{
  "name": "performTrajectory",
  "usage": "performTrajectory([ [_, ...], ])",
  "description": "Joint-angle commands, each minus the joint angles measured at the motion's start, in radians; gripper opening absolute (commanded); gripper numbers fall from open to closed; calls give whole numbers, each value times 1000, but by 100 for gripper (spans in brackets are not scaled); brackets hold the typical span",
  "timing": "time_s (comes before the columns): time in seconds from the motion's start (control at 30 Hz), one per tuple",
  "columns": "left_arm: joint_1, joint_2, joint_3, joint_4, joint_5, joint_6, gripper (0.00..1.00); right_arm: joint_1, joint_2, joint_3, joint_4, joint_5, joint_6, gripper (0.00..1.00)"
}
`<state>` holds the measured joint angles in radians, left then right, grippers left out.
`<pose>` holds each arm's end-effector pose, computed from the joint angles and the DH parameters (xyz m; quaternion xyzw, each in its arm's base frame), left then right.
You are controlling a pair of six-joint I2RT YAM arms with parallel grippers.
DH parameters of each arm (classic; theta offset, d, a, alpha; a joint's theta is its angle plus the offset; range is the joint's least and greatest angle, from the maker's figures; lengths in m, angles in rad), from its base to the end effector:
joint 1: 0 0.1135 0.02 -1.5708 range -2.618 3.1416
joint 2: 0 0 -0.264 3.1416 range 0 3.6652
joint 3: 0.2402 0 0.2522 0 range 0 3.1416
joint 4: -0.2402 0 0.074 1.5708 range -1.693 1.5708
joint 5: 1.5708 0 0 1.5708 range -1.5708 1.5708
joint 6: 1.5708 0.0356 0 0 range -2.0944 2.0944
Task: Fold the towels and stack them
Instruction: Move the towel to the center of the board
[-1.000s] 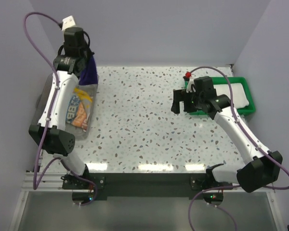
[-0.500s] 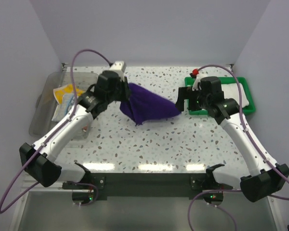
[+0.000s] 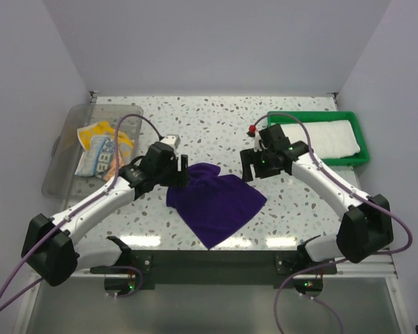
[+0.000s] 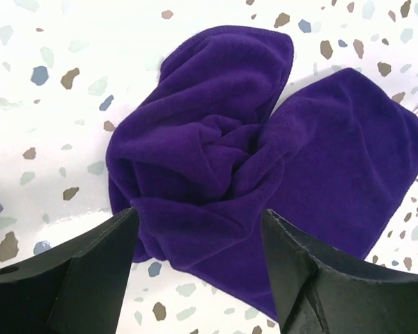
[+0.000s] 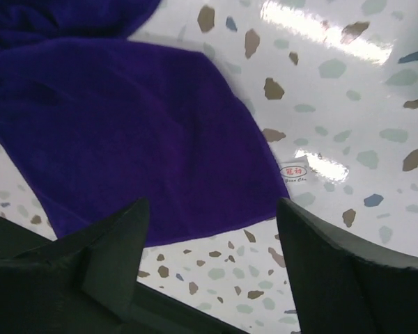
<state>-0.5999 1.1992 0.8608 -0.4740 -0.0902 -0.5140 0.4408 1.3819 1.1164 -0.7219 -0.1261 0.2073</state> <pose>0.2085 -0.1387 0.2553 0.0232 0.9279 -0.1599 0.3361 0.2538 0.1247 0.2752 -0.1293 0.9472 0.1486 0.2529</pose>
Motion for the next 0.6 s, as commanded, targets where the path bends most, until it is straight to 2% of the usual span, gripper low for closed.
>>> performTrajectory([
  [0.0, -18, 64, 18, 64, 13, -24, 75, 30, 42, -48, -8, 15, 23, 73],
  [0.1, -32, 146, 24, 112, 20, -38, 70, 39, 75, -95, 10, 48, 35, 51],
  [0.2, -37, 244, 49, 153, 0, -49, 66, 41, 100, -137, 41, 65, 37, 43],
  [0.4, -35, 496, 200, 178, -103, 0, 54, 41, 167, -194, 108, 75, 53, 34],
  [0.57, -18, 713, 423, 202, -166, 98, 55, 42, 209, -227, 188, 77, 105, 31],
])
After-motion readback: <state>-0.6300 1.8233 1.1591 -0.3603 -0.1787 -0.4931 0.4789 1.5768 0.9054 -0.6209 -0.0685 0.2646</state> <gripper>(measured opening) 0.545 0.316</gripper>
